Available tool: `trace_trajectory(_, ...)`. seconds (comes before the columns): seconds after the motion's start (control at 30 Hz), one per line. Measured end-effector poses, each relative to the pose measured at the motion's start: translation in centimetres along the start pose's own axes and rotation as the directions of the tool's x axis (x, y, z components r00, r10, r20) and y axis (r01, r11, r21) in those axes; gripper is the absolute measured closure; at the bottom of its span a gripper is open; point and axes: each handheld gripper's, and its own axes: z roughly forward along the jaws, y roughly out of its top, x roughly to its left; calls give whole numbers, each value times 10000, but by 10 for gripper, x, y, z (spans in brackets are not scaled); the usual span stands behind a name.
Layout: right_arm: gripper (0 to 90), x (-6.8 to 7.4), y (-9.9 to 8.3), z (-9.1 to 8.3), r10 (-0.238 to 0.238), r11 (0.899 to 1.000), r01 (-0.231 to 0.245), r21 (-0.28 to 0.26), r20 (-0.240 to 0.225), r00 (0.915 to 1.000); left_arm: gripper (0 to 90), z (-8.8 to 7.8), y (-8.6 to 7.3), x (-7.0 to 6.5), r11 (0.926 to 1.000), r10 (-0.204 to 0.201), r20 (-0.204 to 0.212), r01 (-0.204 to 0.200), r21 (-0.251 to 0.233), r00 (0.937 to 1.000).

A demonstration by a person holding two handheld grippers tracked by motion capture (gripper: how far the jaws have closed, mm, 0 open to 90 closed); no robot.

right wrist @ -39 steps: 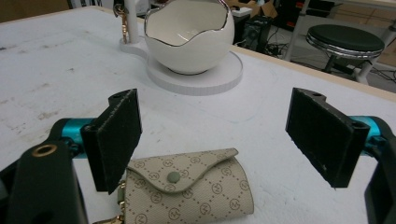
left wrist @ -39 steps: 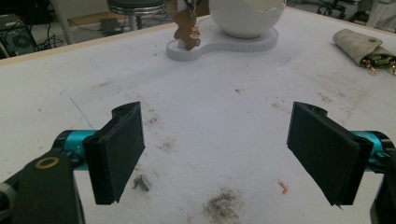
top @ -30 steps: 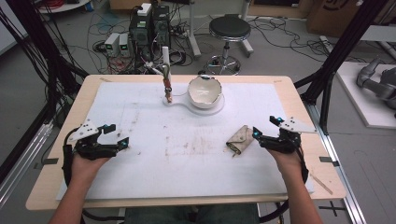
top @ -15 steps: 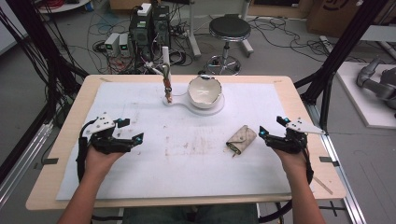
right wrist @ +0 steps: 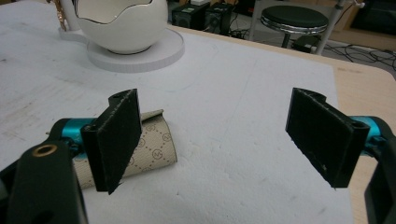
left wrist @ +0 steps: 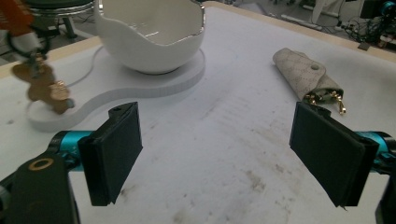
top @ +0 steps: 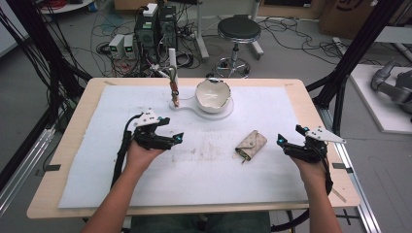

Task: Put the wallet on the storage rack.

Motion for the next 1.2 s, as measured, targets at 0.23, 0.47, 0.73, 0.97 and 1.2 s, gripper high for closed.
trace_trajectory(0.23, 189, 1, -1, 3, -127, 9999, 127, 111, -38, 9999, 169, 36, 7, -19, 9997, -9, 413, -2, 254, 9991)
trace_trajectory(0.47, 189, -1, -1, 6, -117, 9997, 117, 203, -8, 9999, 169, 68, 7, -35, 9992, -242, 865, 214, 330, 9960)
trace_trajectory(0.73, 189, -2, 0, 6, 5, 9999, -6, 160, 54, 10000, 169, 91, 16, -47, 9979, -155, 1142, 82, 646, 9933)
trace_trajectory(0.97, 189, -3, 0, 7, 4, 9999, -5, 158, 54, 10000, 169, 113, 25, -60, 9962, -81, 1457, -47, 873, 9893)
trace_trajectory(1.2, 189, -4, -1, 6, 88, 9999, -89, 144, 76, 9999, 169, 135, 29, -75, 9940, -36, 1685, -148, 1080, 9857)
